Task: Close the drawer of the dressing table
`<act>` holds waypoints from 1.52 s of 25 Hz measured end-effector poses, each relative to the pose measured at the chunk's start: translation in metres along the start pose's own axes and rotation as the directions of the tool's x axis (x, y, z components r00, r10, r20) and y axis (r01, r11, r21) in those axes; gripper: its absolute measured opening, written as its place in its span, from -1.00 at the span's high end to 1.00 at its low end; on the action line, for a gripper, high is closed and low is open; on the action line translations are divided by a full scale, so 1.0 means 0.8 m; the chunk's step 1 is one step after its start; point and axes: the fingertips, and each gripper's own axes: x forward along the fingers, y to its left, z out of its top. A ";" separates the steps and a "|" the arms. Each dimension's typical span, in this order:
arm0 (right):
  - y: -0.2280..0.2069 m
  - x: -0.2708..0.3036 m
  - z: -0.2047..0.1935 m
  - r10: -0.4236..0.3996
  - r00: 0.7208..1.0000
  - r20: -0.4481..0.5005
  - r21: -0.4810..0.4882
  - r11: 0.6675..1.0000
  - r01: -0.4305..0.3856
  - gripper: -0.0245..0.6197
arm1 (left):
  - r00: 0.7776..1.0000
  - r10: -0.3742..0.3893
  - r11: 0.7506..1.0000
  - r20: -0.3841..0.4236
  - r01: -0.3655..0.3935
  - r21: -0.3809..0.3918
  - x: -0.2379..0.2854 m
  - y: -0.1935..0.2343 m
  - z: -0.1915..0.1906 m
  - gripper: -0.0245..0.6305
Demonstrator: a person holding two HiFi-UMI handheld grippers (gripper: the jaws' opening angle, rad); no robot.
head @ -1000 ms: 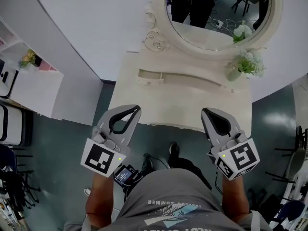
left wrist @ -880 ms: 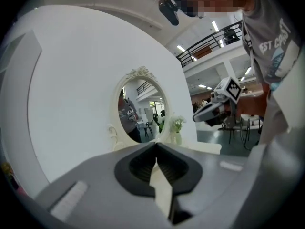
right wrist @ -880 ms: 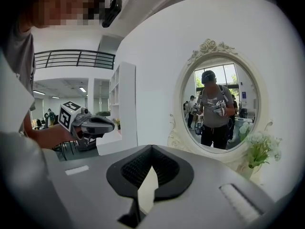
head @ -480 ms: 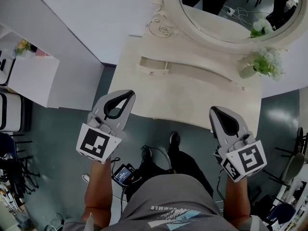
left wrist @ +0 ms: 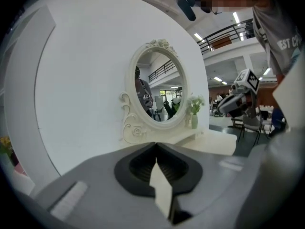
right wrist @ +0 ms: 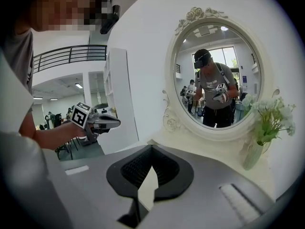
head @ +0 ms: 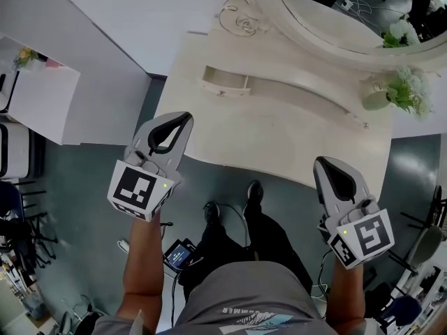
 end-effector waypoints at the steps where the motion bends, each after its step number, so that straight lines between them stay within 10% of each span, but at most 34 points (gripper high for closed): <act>1: -0.003 0.002 -0.005 -0.002 1.000 -0.005 0.004 1.000 0.002 0.92 | 1.000 0.002 1.000 -0.006 -0.002 -0.003 0.005 0.002 -0.006 0.92; 38: -0.051 0.066 -0.199 0.045 0.973 -0.225 0.138 0.990 -0.013 0.92 | 0.970 -0.035 0.991 -0.239 0.003 -0.131 0.220 0.035 -0.247 0.84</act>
